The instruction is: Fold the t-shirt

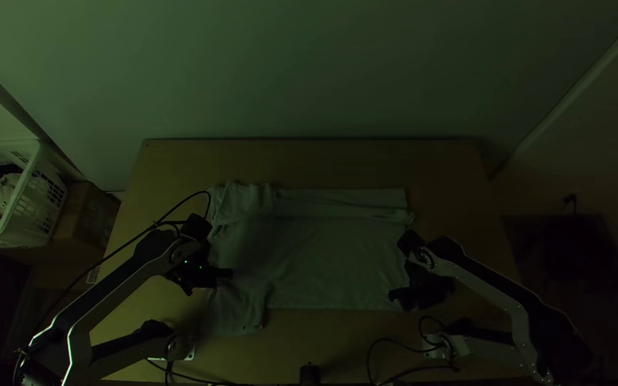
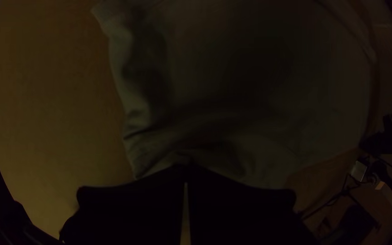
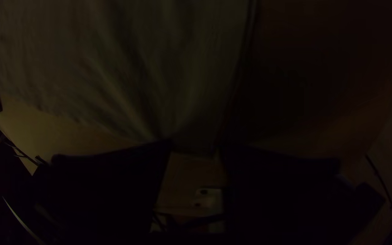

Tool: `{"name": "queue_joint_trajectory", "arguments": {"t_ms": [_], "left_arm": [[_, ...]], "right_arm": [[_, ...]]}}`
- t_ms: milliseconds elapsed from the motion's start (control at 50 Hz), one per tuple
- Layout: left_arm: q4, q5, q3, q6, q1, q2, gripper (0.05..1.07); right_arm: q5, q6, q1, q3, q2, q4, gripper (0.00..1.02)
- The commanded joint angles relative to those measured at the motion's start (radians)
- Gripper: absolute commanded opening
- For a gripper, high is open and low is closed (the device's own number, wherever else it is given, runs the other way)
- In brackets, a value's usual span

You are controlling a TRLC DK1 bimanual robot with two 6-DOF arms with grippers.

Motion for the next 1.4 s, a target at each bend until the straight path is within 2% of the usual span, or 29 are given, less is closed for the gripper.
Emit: {"name": "queue_joint_trajectory", "arguments": {"t_ms": [0, 440, 620, 940, 1380], "left_arm": [[-0.02, -0.004, 0.029, 0.012, 0.01, 0.005, 0.08], [-0.034, -0.004, 0.147, 0.075, 0.137, 0.024, 0.08], [-0.042, -0.004, 0.213, 0.121, 0.197, 0.056, 0.08], [-0.049, -0.004, 0.328, 0.154, 0.249, 0.134, 0.08], [-0.048, -0.001, 0.564, 0.19, 0.317, 0.34, 0.08]], "right_arm": [[0.005, -0.008, 0.01, -0.001, -0.003, 0.001, 0.02], [0.02, -0.049, -0.054, 0.128, -0.049, -0.046, 0.02], [0.041, -0.094, -0.111, 0.201, -0.035, -0.046, 0.02], [0.069, -0.144, -0.203, 0.379, 0.072, -0.04, 0.02], [0.077, -0.166, -0.247, 0.566, 0.27, 0.021, 0.02]]}}
